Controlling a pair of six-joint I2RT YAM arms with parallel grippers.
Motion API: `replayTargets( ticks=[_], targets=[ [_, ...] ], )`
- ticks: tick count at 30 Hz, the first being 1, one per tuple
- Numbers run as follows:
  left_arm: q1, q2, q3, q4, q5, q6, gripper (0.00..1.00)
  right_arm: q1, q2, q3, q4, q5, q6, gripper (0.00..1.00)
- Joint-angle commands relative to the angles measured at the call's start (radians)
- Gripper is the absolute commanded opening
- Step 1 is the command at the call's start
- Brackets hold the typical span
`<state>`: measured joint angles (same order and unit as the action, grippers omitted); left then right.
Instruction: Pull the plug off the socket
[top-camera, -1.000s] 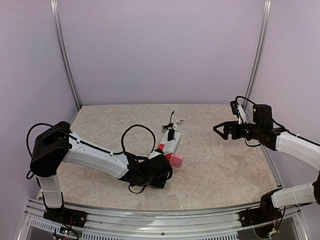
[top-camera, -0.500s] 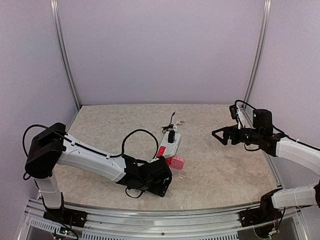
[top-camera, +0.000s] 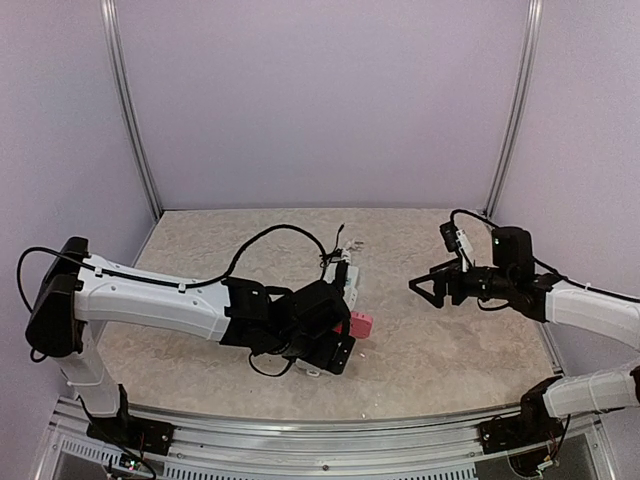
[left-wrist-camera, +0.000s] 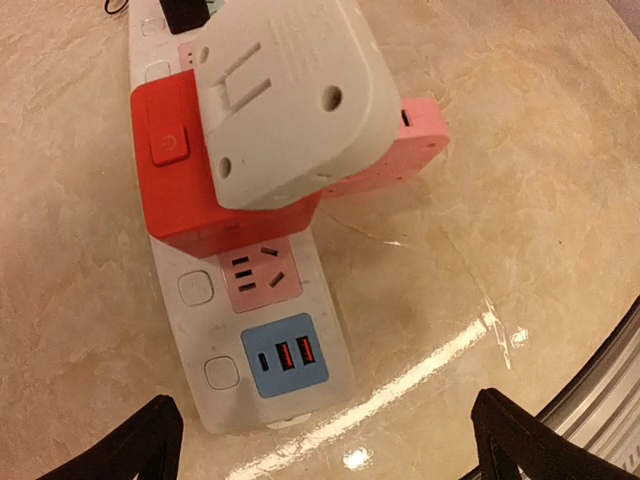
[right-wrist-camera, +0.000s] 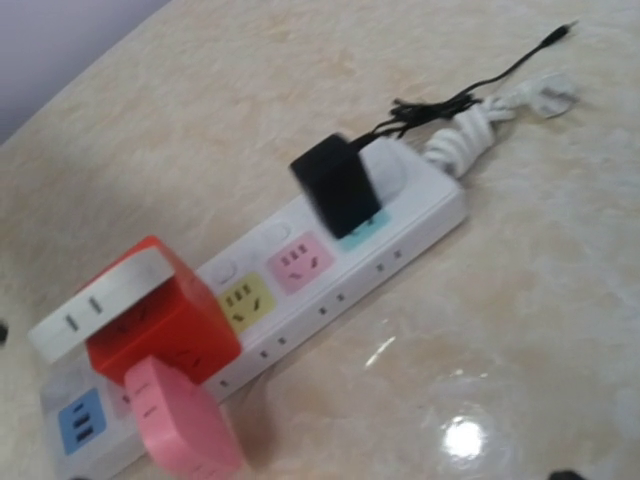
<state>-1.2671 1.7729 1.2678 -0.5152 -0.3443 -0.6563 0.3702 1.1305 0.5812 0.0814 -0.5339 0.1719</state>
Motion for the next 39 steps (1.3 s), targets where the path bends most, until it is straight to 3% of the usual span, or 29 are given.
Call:
replayTargets(
  ticks=[1, 23, 33, 36, 39],
  targets=[
    [0.050, -0.048, 0.033, -0.058, 0.003, -0.028, 0.99, 0.039, 0.023, -0.037, 0.045, 0.017, -0.020, 0.98],
    [0.123, 0.159, 0.298, -0.062, 0.016, 0.092, 0.84, 0.130, 0.127, -0.081, 0.193, -0.012, 0.035, 0.96],
    [0.137, 0.188, 0.333, -0.115, -0.028, 0.097, 0.61, 0.152, 0.180, -0.077, 0.229, -0.015, 0.040, 0.96],
    [0.150, 0.160, 0.298, -0.097, -0.015, 0.085, 0.52, 0.161, 0.195, -0.071, 0.228, -0.008, 0.035, 0.95],
    [0.158, 0.112, 0.251, -0.057, -0.004, 0.077, 0.49, 0.172, 0.212, -0.063, 0.227, -0.003, 0.025, 0.94]
  ],
)
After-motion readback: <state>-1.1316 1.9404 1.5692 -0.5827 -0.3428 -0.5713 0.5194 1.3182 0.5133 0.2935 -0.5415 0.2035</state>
